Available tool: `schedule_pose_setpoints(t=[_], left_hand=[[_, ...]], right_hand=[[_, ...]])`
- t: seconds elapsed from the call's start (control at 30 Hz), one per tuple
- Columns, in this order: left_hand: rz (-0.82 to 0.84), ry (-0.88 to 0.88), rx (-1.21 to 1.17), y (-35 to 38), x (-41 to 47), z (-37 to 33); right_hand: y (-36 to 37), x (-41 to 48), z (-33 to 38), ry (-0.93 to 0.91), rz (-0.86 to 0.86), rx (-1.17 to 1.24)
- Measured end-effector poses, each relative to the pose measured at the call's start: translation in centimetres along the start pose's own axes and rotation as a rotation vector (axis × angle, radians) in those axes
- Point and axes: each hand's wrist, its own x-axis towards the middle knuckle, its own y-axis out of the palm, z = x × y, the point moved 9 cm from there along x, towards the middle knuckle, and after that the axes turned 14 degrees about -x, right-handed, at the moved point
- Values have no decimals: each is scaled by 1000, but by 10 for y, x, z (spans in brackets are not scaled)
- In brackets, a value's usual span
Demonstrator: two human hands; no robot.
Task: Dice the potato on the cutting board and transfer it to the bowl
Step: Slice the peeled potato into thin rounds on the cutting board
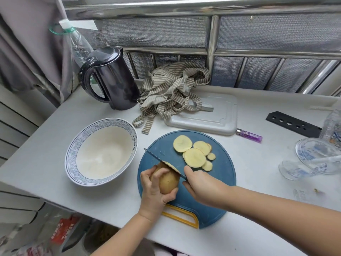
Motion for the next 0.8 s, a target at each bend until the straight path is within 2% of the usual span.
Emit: schedule_pose_setpoints(t=[0.27, 0.63, 0.8], left_hand=[[-6, 29, -11, 0, -3, 0], [-32, 70, 28, 0, -4, 4], [-32, 69, 28, 1, -5, 4]], right_hand=[[24, -44, -23, 64, 87, 8], [24, -34, -21, 28, 140, -31], [18, -8, -13, -2, 106, -27]])
